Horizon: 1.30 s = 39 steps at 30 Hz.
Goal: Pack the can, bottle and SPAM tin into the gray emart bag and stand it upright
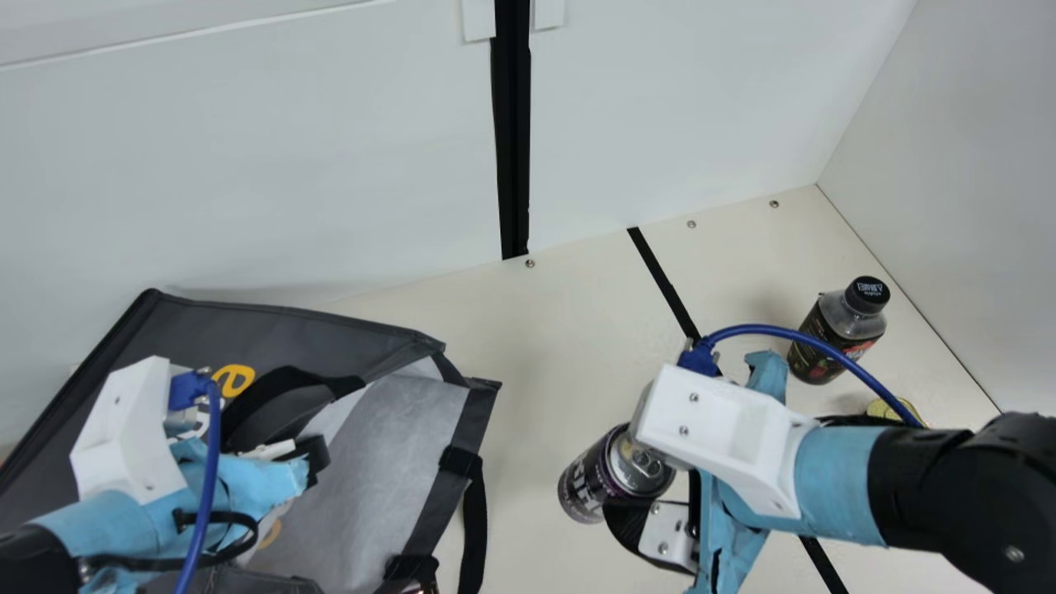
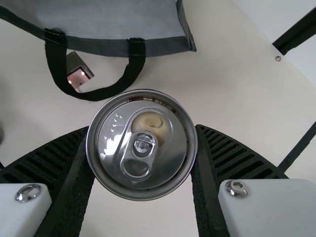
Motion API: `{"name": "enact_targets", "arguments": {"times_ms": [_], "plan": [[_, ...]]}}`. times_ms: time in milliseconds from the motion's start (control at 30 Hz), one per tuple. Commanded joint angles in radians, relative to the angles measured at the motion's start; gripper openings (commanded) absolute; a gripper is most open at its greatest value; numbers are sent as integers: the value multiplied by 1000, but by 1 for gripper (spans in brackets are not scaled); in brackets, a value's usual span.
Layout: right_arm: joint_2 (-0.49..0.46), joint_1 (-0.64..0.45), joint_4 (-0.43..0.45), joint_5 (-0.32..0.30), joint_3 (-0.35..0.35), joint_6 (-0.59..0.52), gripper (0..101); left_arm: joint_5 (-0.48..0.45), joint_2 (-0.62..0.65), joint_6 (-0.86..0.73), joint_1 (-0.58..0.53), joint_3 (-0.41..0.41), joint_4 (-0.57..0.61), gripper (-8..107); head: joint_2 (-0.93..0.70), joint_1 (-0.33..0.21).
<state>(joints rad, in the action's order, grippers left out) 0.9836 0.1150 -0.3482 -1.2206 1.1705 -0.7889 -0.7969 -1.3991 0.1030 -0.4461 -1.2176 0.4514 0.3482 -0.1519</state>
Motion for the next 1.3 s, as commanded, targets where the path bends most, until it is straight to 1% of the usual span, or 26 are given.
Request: {"name": "enact_targets", "arguments": {"times_ms": [0,200,367,500,667,900,1267], "plan": [[-11,15,-1,1,2,18,0,0,0,0,0,0,0,-8,1,-23],[-48,45,-27,1,9,69,0,0,0,0,0,0,0,-8,1,-23],[-75,49,-76,1,17,96,0,0,0,0,0,0,0,-8,1,-23],[-84,28,-128,1,18,88,0,0,0,0,0,0,0,-8,1,-23],[-78,-28,-211,1,10,33,0,0,0,0,0,0,0,-8,1,-23],[-42,-113,-334,1,-20,-85,0,0,0,0,0,0,0,-8,1,-23],[30,-190,-480,1,-62,-226,0,0,0,0,0,0,0,-8,1,-23]]}}
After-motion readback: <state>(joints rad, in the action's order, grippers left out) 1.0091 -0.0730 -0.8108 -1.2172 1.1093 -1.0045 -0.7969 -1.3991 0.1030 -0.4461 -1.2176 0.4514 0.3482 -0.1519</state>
